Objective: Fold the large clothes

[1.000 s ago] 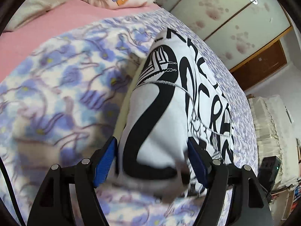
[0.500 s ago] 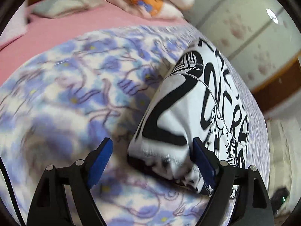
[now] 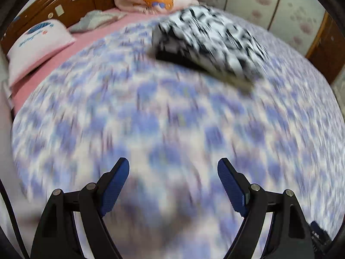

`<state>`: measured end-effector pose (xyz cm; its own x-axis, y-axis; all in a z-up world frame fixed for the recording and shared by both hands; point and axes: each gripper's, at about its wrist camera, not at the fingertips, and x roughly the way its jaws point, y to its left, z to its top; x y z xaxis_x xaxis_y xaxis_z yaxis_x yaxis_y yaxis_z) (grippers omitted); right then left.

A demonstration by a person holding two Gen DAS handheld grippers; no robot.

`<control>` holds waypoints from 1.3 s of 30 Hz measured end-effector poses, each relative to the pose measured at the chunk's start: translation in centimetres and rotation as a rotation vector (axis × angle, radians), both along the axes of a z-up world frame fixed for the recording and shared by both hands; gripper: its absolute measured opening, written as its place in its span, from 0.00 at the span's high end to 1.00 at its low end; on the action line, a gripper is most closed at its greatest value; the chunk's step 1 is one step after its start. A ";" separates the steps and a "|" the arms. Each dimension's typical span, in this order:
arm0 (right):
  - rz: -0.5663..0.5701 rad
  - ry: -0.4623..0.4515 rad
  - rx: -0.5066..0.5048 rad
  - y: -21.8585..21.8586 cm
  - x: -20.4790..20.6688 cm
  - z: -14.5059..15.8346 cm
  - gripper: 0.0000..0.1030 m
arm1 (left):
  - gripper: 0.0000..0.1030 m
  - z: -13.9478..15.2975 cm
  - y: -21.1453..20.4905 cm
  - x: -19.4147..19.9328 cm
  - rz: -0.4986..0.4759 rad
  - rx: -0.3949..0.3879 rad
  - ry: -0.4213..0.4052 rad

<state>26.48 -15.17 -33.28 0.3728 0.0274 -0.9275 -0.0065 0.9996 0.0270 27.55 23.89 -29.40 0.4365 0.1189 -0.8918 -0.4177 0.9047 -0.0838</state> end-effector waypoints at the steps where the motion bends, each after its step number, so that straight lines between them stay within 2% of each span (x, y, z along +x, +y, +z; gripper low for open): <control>1: -0.008 0.031 -0.009 -1.9 -2.6 0.2 0.32 | 0.19 0.7 -2.2 -2.3 -0.013 -0.007 0.021; 4: -0.037 0.126 -0.048 -6.5 -9.7 1.5 0.25 | 0.19 3.5 -7.3 -7.7 -0.049 -0.021 0.038; 6: -0.078 0.160 -0.022 -9.4 -13.7 3.3 0.21 | 0.19 5.7 -10.3 -10.8 -0.062 -0.035 0.026; 8: -0.127 0.148 -0.009 -11.5 -16.7 5.7 0.18 | 0.19 7.9 -13.4 -13.5 -0.117 -0.039 0.025; 11: -0.183 0.076 0.014 -13.7 -20.3 10.6 0.16 | 0.19 11.1 -17.1 -16.3 -0.216 -0.015 0.026; 13: -0.162 0.055 0.012 -13.8 -21.4 13.1 0.15 | 0.19 13.5 -18.8 -17.7 -0.233 0.002 0.017; 16: -0.134 0.058 -0.021 -12.9 -22.3 16.9 0.13 | 0.19 16.5 -21.0 -18.7 -0.288 -0.022 0.033; 19: -0.105 0.050 0.012 -11.5 -23.4 20.4 0.10 | 0.19 20.0 -23.6 -19.2 -0.374 0.062 0.037; 22: -0.108 0.011 0.032 -10.2 -24.0 23.1 0.08 | 0.19 23.4 -25.7 -20.0 -0.421 0.088 -0.002; 26: -0.116 0.002 0.090 -9.1 -24.5 25.3 0.08 | 0.19 25.4 -27.5 -21.4 -0.443 0.105 -0.013; 29: -0.096 -0.032 0.035 -8.1 -25.1 26.3 0.08 | 0.19 25.7 -27.8 -23.0 -0.426 0.078 -0.005; 31: -0.090 -0.055 0.011 -7.7 -25.7 26.9 0.08 | 0.18 25.7 -28.0 -23.9 -0.420 0.089 -0.001; 36: -0.137 -0.099 0.036 -8.9 -25.8 27.7 0.08 | 0.12 26.1 -27.8 -24.6 -0.398 0.097 -0.028; 39: -0.165 -0.109 0.041 -9.6 -25.7 27.9 0.07 | 0.01 26.4 -27.8 -24.7 -0.401 0.106 -0.045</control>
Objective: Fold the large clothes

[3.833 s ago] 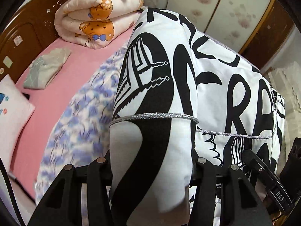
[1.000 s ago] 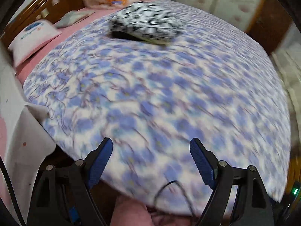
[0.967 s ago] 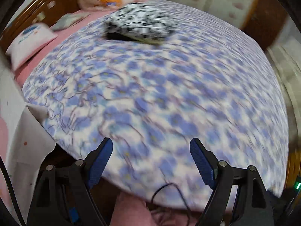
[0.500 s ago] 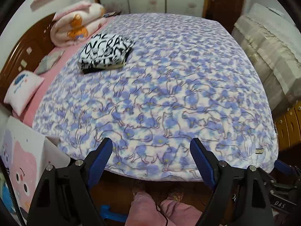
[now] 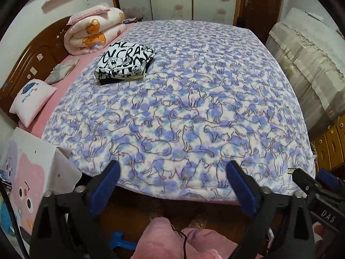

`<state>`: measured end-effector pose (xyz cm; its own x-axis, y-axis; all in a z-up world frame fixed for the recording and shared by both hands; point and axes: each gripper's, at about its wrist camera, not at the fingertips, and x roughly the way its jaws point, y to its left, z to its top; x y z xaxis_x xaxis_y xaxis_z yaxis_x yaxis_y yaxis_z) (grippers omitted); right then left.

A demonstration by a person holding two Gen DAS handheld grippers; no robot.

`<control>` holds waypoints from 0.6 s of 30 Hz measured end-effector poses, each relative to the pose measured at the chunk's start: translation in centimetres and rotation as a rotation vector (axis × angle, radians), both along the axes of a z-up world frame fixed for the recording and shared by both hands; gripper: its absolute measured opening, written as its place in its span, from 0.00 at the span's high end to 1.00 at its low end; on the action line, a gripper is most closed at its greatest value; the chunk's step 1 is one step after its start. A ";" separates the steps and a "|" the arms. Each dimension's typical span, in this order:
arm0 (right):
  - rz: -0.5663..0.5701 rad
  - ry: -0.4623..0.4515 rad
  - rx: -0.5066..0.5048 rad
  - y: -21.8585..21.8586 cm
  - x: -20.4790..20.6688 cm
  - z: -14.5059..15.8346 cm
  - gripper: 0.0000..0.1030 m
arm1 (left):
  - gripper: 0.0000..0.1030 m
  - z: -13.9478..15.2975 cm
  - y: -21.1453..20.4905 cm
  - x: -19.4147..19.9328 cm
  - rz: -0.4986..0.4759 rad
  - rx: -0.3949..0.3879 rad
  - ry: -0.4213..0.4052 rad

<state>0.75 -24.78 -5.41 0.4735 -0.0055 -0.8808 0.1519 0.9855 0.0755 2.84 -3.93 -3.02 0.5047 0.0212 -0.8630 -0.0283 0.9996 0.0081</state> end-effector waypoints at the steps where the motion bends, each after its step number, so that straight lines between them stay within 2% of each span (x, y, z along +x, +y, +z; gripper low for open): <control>1: -0.005 -0.005 0.005 -0.2 0.0 0.1 0.06 | 0.01 0.1 -0.1 0.0 -0.005 0.002 -0.005; 3: -0.010 -0.005 0.008 -0.2 0.2 0.1 0.00 | 0.01 0.1 -0.1 0.2 -0.013 0.001 -0.003; 12: 0.008 0.029 -0.051 0.3 1.1 -0.1 0.00 | 0.01 -0.8 -0.2 1.5 -0.024 -0.025 0.025; 18: 0.045 0.058 -0.070 1.3 2.1 -0.6 0.00 | 0.01 -0.6 -0.3 1.9 -0.036 -0.045 0.010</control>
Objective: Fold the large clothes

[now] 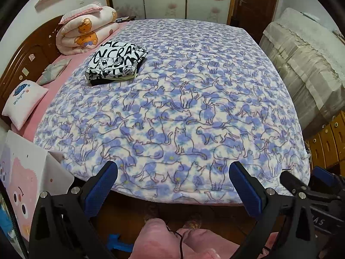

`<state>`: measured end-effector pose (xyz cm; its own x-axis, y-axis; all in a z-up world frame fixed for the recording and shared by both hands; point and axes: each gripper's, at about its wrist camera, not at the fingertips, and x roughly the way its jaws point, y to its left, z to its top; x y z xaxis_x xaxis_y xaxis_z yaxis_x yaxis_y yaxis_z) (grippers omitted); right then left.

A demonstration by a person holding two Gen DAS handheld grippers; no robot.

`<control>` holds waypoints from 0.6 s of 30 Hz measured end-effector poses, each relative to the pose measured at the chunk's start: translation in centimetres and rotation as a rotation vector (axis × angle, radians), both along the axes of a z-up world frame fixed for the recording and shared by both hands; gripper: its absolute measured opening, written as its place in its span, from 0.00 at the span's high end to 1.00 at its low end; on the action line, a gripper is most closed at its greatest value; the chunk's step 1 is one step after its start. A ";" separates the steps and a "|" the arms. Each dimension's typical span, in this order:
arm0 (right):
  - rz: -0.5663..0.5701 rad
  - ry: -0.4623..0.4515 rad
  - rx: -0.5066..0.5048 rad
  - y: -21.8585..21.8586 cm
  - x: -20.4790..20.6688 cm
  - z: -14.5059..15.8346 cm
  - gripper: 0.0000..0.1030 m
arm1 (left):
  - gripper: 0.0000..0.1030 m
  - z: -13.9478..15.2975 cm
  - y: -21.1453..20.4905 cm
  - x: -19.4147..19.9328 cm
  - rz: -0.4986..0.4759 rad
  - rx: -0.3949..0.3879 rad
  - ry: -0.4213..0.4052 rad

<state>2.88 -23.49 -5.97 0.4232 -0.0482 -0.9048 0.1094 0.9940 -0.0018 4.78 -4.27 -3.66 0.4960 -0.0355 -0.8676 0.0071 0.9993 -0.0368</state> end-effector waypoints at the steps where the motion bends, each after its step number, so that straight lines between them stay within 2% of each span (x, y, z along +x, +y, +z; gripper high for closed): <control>1: 0.013 0.002 -0.006 0.3 0.2 0.0 0.00 | 0.01 0.0 0.0 0.1 -0.001 -0.002 0.000; 18: 0.030 0.004 -0.031 1.2 0.8 0.0 0.00 | 0.01 -0.1 0.3 1.0 -0.007 -0.001 -0.003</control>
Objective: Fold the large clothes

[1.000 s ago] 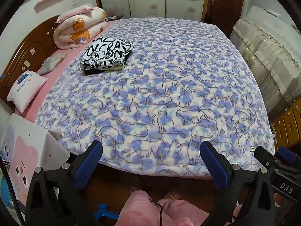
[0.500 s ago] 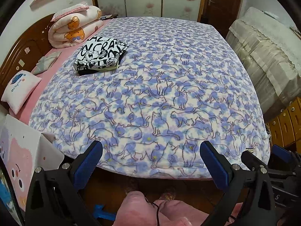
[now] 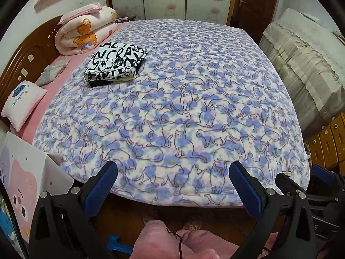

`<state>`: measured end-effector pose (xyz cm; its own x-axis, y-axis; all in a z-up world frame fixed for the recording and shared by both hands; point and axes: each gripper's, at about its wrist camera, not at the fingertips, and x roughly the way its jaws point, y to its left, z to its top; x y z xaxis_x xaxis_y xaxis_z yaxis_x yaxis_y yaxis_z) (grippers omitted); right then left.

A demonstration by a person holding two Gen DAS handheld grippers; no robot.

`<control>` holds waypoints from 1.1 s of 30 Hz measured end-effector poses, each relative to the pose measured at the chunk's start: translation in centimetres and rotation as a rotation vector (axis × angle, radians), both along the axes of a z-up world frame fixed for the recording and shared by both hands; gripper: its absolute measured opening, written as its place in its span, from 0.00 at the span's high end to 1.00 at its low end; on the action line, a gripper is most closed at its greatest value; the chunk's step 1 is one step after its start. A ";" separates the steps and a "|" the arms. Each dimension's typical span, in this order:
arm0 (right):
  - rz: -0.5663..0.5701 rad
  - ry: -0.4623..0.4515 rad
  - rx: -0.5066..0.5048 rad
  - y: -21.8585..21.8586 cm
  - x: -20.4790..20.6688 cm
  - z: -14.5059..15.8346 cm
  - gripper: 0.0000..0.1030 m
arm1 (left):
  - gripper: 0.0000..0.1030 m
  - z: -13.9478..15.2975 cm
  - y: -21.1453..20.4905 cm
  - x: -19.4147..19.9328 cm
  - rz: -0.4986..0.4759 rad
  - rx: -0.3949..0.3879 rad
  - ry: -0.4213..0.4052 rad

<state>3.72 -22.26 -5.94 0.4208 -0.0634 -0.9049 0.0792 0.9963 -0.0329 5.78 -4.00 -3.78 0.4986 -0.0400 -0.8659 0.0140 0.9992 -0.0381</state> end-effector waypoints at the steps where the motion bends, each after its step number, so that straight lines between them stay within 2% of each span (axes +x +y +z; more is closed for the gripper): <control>1: 0.002 0.001 0.001 0.1 0.1 0.0 0.00 | 0.01 0.0 0.0 0.0 0.000 0.001 0.000; 33: 0.009 0.007 0.003 -0.6 0.5 0.0 0.00 | 0.01 0.1 -0.2 -0.1 0.008 0.008 -0.010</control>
<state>4.19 -22.86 -5.90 0.4147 -0.0565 -0.9082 0.0698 0.9971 -0.0301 5.65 -4.23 -3.67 0.5077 -0.0289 -0.8611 0.0066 0.9995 -0.0296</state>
